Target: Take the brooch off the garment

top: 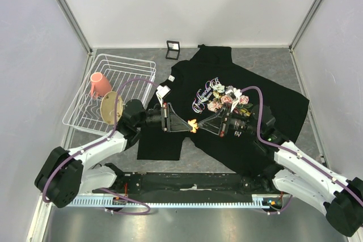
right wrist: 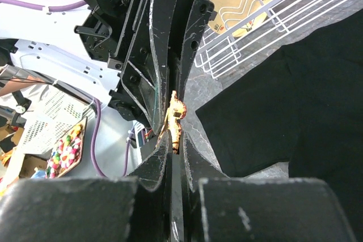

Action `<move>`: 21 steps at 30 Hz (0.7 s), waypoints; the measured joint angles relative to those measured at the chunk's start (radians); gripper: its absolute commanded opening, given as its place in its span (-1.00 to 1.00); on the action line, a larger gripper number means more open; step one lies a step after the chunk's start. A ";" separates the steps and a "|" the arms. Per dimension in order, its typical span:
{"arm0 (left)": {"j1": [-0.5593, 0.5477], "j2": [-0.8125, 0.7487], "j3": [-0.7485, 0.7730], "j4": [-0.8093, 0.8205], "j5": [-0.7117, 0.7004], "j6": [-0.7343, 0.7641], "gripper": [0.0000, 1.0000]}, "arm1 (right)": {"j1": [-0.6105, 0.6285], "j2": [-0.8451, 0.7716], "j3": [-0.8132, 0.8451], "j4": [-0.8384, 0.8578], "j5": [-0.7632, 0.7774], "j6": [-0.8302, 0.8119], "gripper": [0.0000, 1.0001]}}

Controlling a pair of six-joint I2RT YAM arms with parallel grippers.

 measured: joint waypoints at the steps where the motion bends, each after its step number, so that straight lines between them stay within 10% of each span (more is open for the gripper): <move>1: 0.000 0.001 0.000 0.000 0.000 -0.003 -0.89 | 0.002 0.000 0.000 -0.005 0.004 -0.004 -1.00; 4: 0.000 0.004 0.000 -0.002 0.000 -0.004 -0.96 | 0.005 -0.001 0.000 -0.025 0.018 -0.011 -0.54; 21: -0.004 -0.068 0.007 -0.149 -0.053 0.093 -0.96 | 0.015 0.013 -0.008 0.054 -0.009 0.079 0.13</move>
